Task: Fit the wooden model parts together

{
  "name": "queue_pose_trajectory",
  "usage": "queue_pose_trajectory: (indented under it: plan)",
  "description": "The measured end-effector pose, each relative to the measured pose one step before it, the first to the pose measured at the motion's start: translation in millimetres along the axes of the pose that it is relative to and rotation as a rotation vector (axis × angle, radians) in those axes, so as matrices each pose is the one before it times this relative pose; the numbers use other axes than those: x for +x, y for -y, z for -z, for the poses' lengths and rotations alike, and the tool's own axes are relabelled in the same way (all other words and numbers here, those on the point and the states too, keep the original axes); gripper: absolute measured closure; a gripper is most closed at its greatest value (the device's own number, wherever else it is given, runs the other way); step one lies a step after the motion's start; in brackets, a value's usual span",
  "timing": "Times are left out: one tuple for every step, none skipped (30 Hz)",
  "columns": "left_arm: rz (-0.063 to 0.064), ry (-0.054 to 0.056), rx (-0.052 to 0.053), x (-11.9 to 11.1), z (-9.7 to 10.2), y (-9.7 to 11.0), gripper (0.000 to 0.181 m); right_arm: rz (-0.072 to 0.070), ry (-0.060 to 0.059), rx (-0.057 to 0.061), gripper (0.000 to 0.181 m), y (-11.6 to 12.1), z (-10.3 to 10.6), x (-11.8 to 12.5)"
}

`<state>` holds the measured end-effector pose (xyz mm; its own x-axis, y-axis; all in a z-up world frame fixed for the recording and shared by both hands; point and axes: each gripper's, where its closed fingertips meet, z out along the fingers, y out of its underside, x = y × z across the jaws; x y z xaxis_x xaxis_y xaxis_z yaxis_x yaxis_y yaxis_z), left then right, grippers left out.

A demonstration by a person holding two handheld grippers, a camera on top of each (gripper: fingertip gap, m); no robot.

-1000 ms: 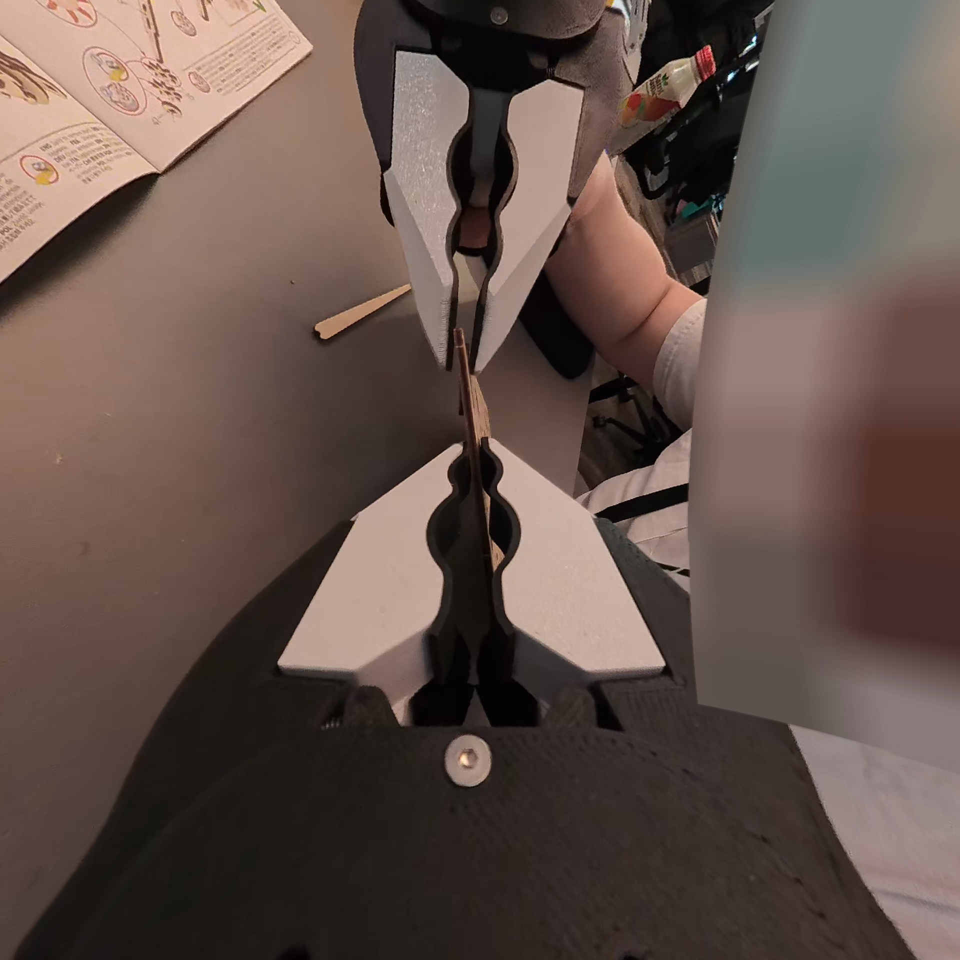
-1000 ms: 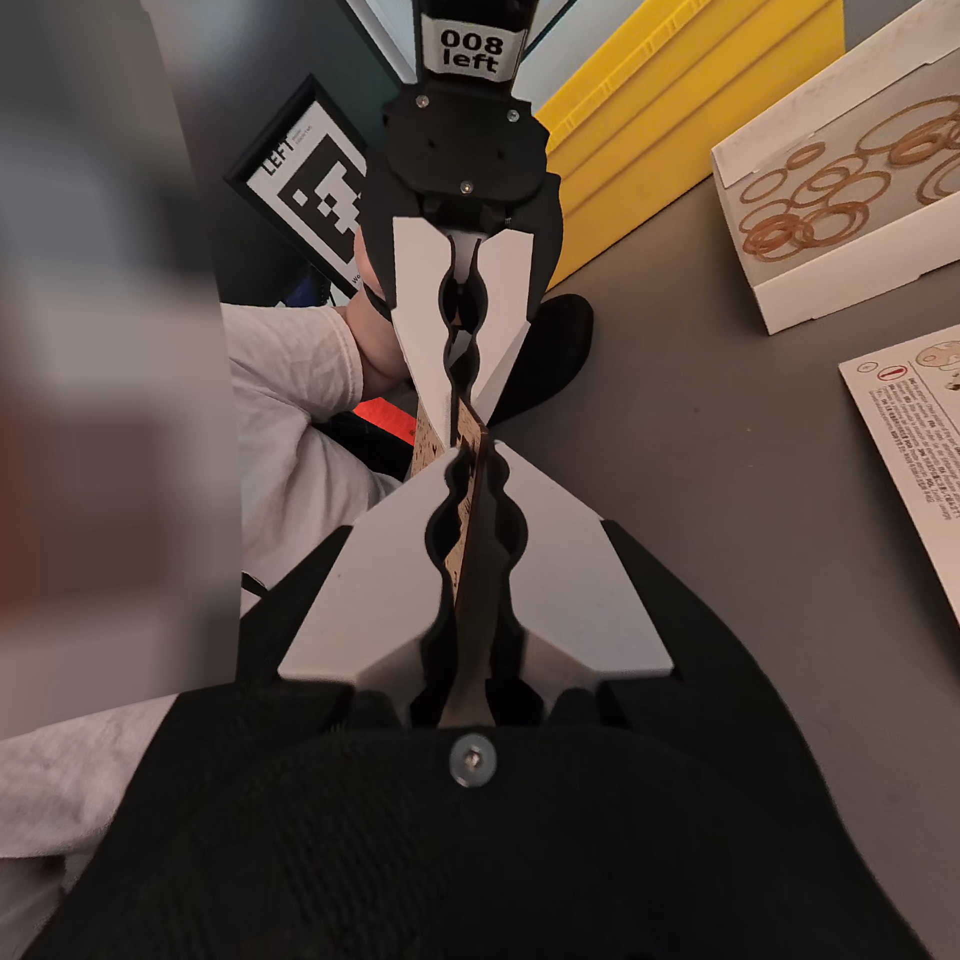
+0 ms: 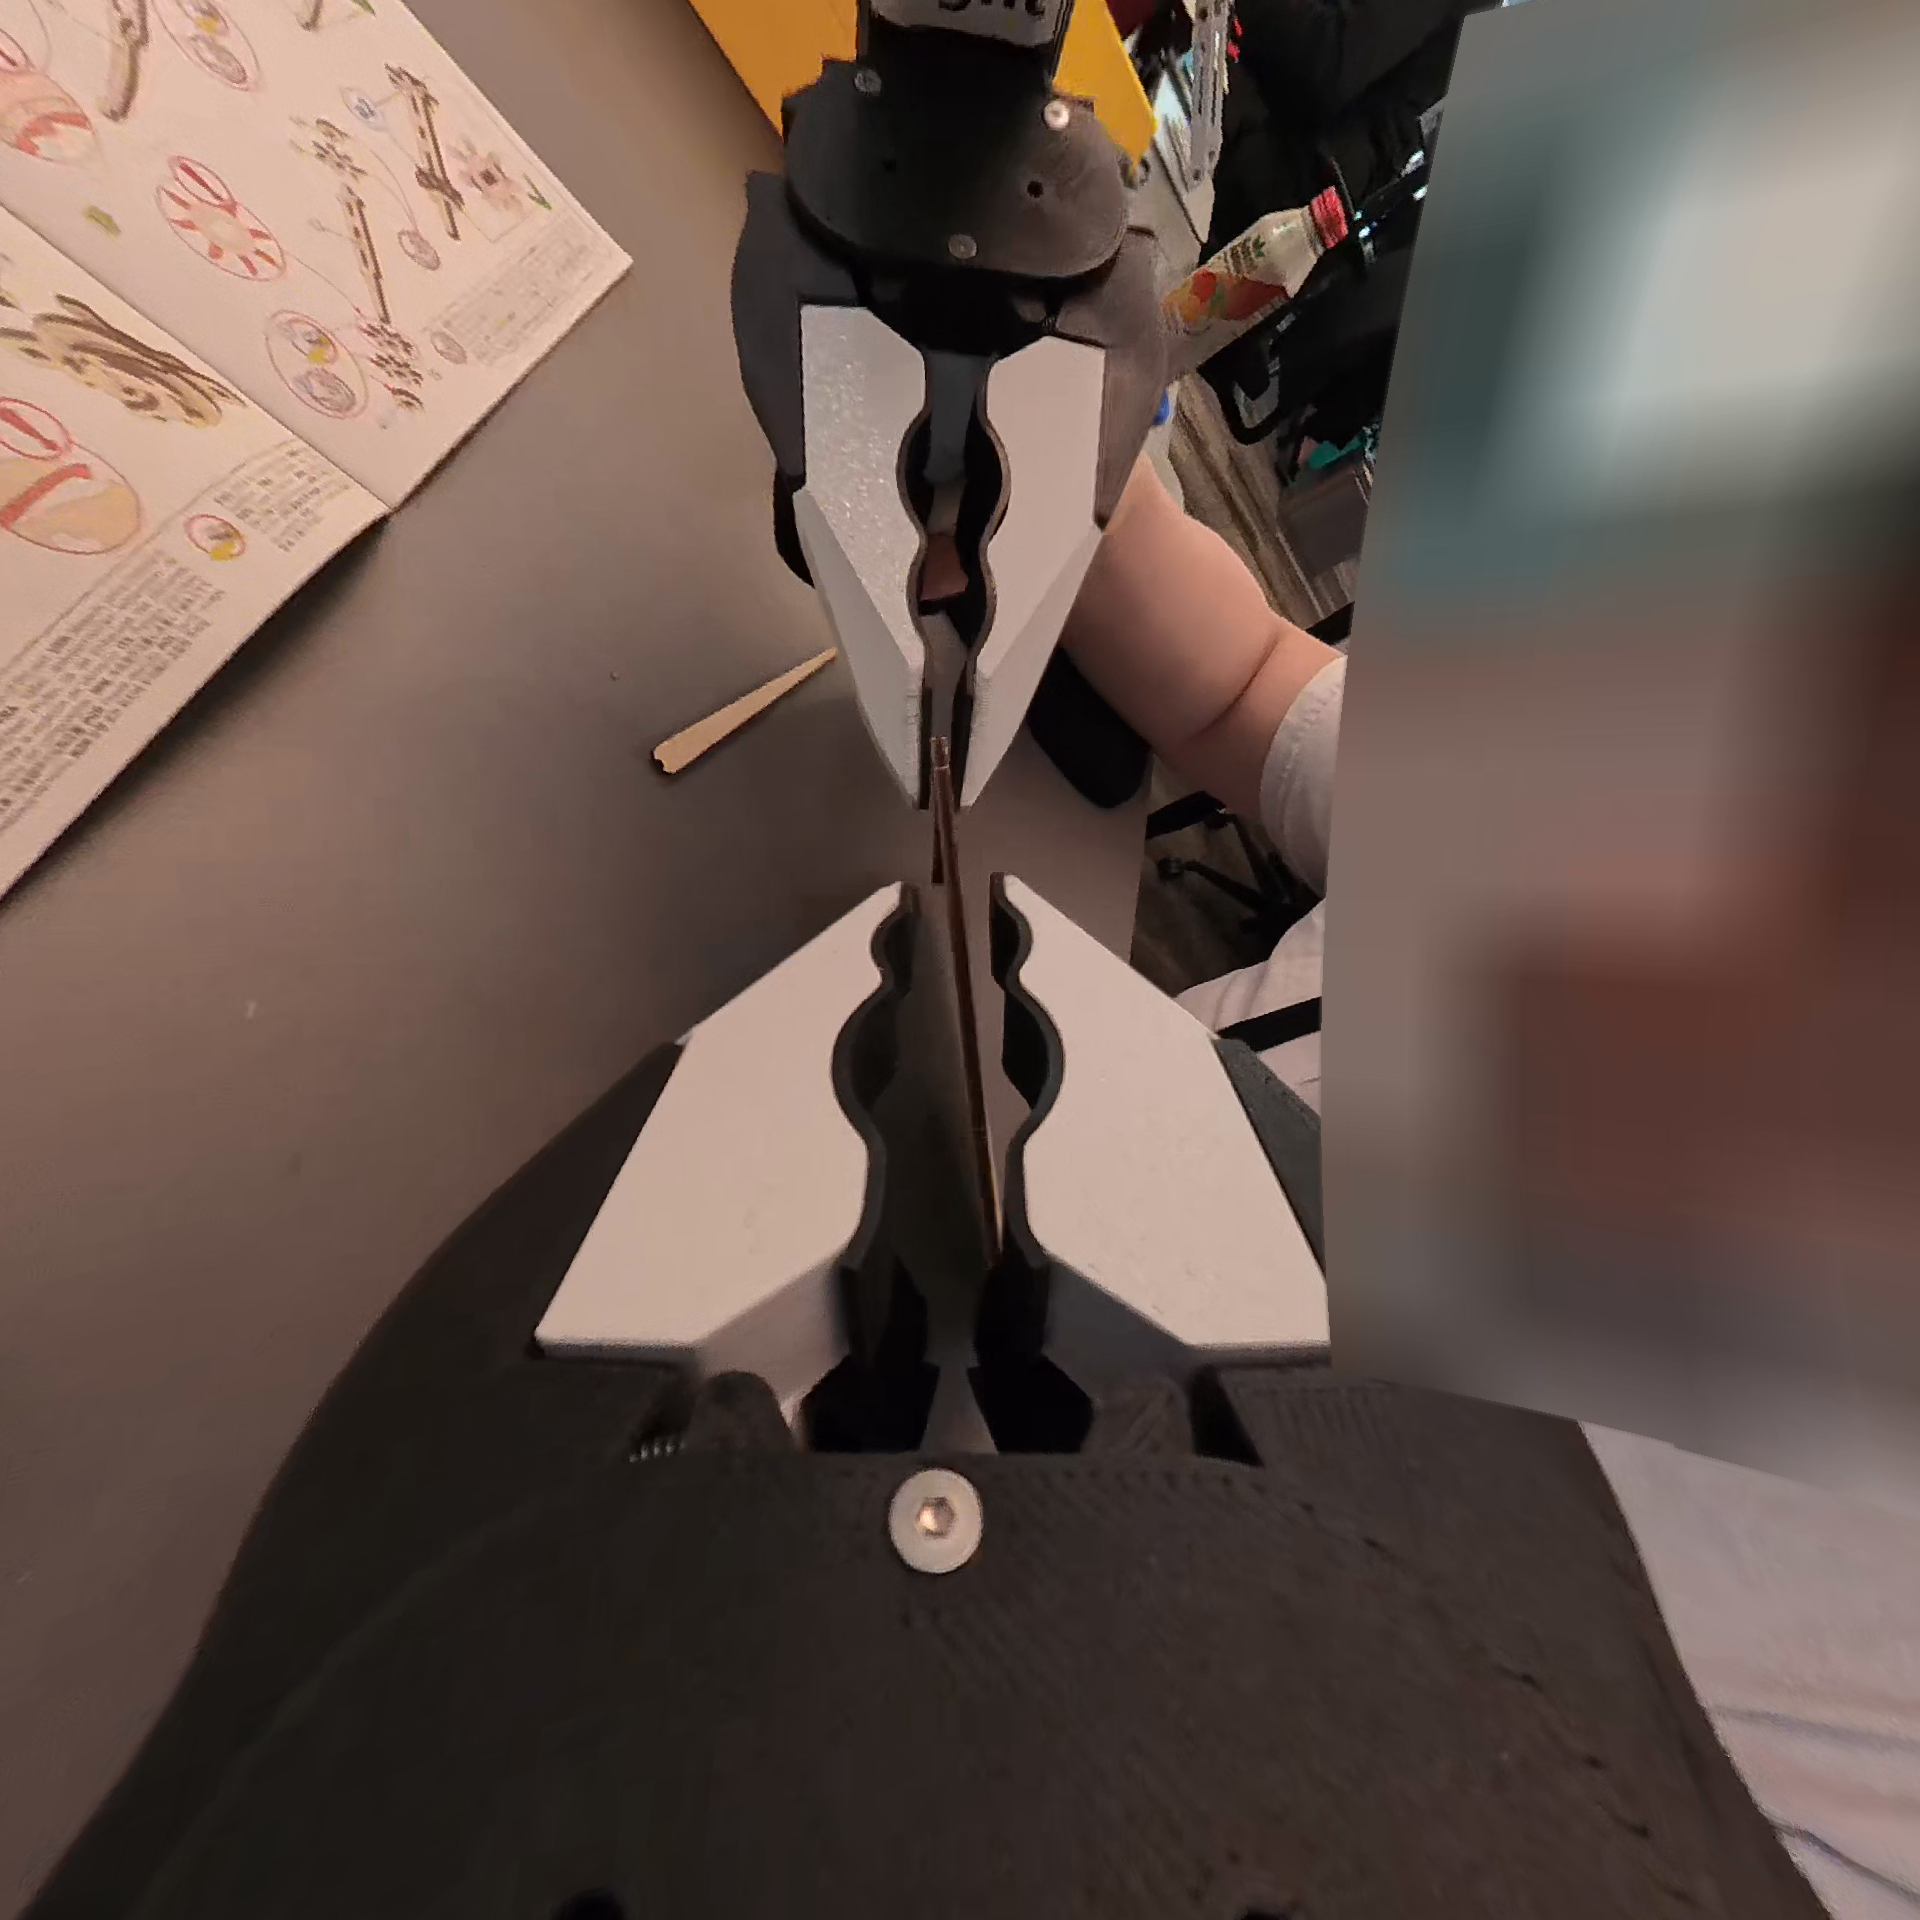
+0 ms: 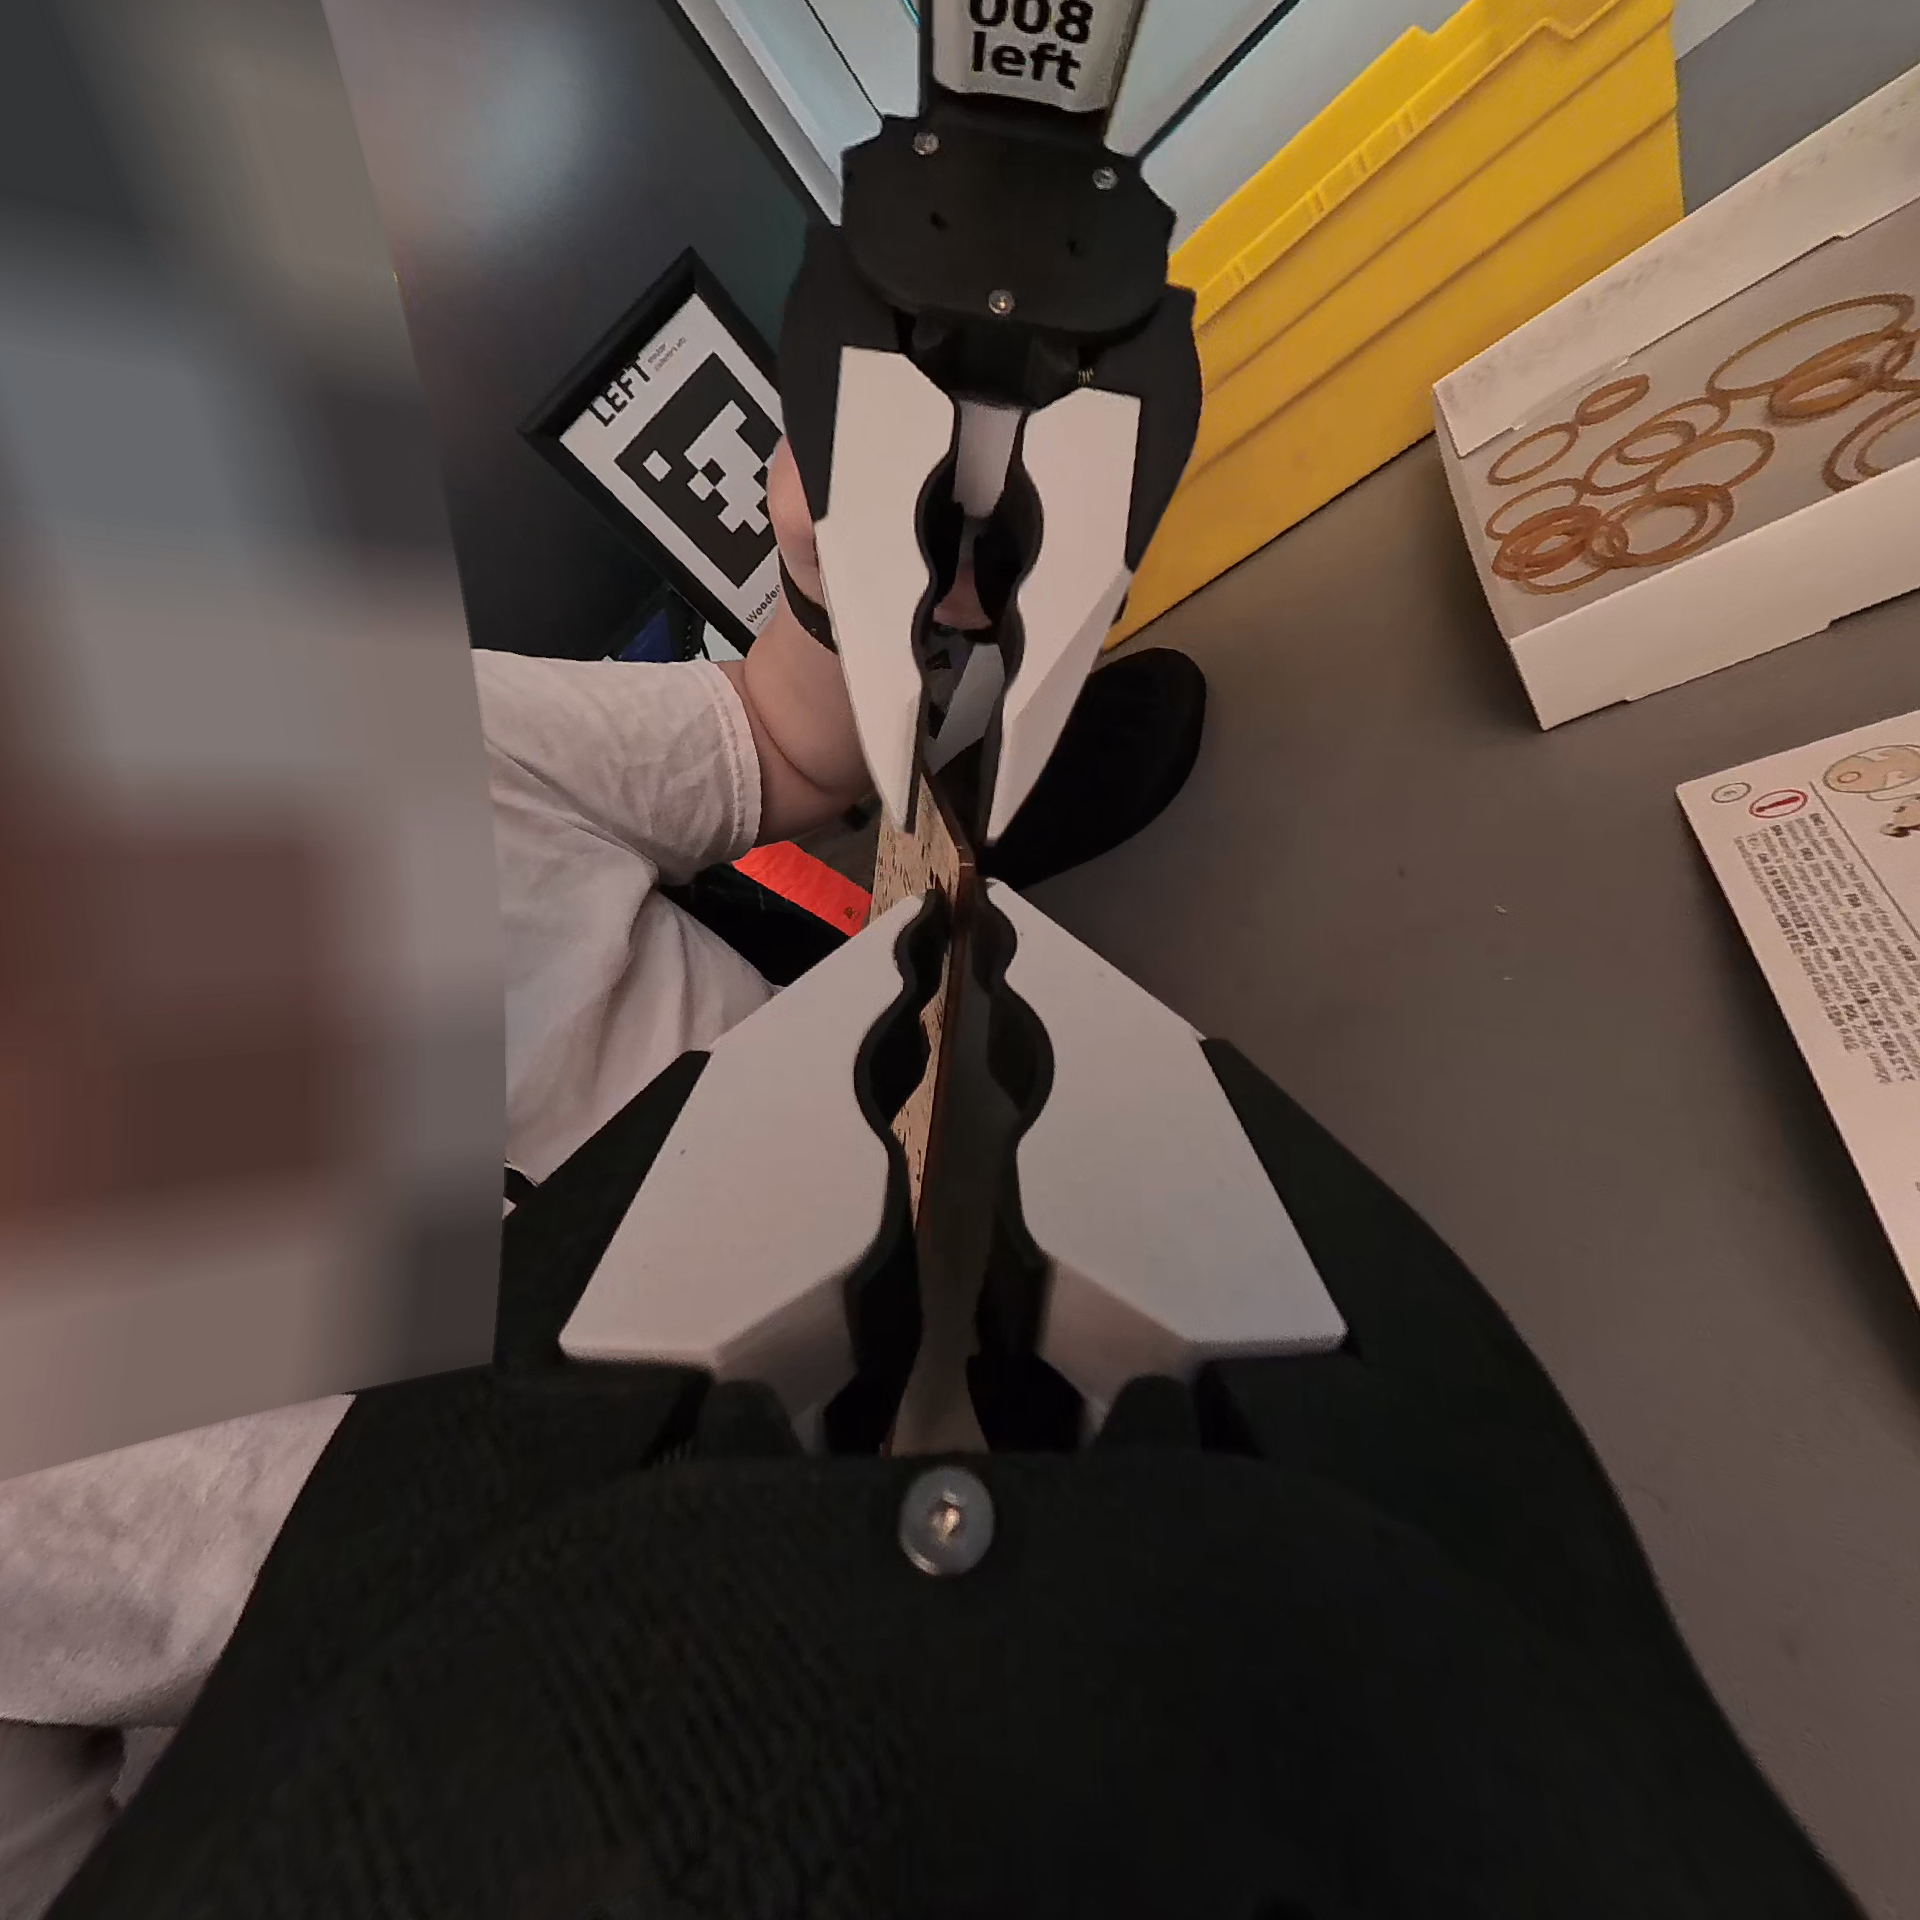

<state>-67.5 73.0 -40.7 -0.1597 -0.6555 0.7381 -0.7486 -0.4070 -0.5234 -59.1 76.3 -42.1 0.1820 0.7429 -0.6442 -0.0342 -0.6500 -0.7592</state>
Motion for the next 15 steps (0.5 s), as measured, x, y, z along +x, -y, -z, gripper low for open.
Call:
queue_pose_trajectory:
  plan:
    - [-0.0084, 0.0079, 0.0140, -0.06, 1.19, 2.70, 0.170, -0.0026, -0.0053, -0.0007, 0.178, -0.23, -0.09, 1.32]
    - [-0.0104, 0.0092, 0.0140, -0.15, 0.38, 3.43, 0.170, -0.0011, -0.0072, -0.0016, 0.178, -0.35, -0.20, 1.50]
    - [-0.0139, 0.0118, 0.0076, -0.51, -0.52, 3.07, 0.171, -0.0001, -0.0056, -0.0025, 0.177, -0.60, -0.10, 1.21]
    - [-0.0132, 0.0147, -0.0063, -1.13, -1.59, 1.39, 0.171, 0.0005, -0.0045, -0.0008, 0.177, -0.28, -0.09, 0.91]
    - [-0.0107, 0.0183, -0.0187, -2.31, -2.50, -0.29, 0.172, 0.0011, -0.0021, 0.0004, 0.177, 0.00, 0.12, 0.18]
    - [-0.0093, 0.0194, -0.0217, -3.08, -3.08, -0.75, 0.173, 0.0014, -0.0017, 0.0017, 0.178, 0.27, 0.26, -0.01]
    - [-0.0072, 0.0090, -0.0184, -2.00, -3.39, -0.66, 0.175, 0.0029, -0.0068, 0.0007, 0.178, 0.23, 0.38, 0.60]
    - [-0.0010, -0.0068, -0.0137, -0.27, -3.35, -0.22, 0.180, 0.0067, -0.0177, -0.0087, 0.177, -1.10, 0.48, 2.27]
    - [0.0048, -0.0056, -0.0090, -1.20, -2.58, -0.04, 0.180, 0.0078, -0.0165, -0.0100, 0.177, -1.34, 0.77, 2.28]
    - [0.0036, -0.0008, -0.0045, -2.44, -1.48, 0.08, 0.180, 0.0044, -0.0189, -0.0102, 0.177, -1.29, 0.71, 3.09]
    - [0.0002, -0.0078, -0.0002, -1.86, -0.88, 0.22, 0.181, 0.0014, -0.0093, -0.0051, 0.176, -0.54, 0.42, 1.95]
    - [0.0020, -0.0157, 0.0051, -0.99, -0.34, 0.41, 0.181, -0.0016, -0.0022, 0.0006, 0.176, -0.08, 0.38, 1.26]
    - [0.0083, -0.0183, 0.0083, -0.85, -0.41, 0.16, 0.180, -0.0060, 0.0021, 0.0019, 0.176, -0.15, 0.35, 0.86]
    - [0.0150, -0.0171, 0.0044, -1.23, -0.50, -0.58, 0.180, -0.0071, 0.0025, -0.0022, 0.176, -0.88, 0.04, 0.99]
    - [0.0137, -0.0157, -0.0015, -1.19, -0.27, -1.36, 0.180, -0.0102, 0.0060, -0.0044, 0.176, -1.14, -0.55, 0.73]
